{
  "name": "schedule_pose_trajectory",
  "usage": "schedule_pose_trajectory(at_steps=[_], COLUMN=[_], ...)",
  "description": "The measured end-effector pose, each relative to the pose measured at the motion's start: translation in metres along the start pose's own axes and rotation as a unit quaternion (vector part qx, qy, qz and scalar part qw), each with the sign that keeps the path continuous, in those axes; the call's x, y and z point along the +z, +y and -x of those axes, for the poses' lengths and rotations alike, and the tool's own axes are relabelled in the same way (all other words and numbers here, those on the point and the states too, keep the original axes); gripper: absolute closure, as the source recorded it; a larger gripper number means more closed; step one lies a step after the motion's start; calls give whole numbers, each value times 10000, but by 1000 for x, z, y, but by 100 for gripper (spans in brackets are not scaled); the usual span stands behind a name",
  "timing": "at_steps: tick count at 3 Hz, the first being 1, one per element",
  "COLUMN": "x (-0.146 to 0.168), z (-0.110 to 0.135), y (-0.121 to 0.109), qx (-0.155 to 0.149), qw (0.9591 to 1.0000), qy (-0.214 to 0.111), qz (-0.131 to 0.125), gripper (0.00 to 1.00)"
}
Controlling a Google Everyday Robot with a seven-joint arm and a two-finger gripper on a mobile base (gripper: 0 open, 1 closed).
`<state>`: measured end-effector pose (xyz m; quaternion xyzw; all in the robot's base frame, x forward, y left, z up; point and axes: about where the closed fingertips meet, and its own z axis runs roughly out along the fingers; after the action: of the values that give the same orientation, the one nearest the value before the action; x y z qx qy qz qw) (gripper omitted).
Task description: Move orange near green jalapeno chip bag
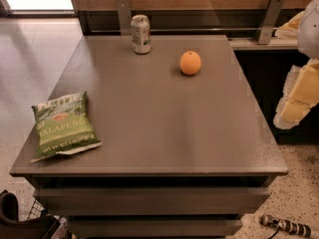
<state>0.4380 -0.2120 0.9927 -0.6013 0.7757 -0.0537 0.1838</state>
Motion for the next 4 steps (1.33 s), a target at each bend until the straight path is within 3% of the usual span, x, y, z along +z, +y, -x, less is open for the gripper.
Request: schedule_pose_trajectory(at_steps=[2,3,4], x=[3,17,52], z=[5,5,38], y=[-16,-48,-127], qx=[10,454,943], qw=[9997,9955,9702], qy=[-201,-766,-2092], qz=[-129,-311,-772], gripper=[0,0,0])
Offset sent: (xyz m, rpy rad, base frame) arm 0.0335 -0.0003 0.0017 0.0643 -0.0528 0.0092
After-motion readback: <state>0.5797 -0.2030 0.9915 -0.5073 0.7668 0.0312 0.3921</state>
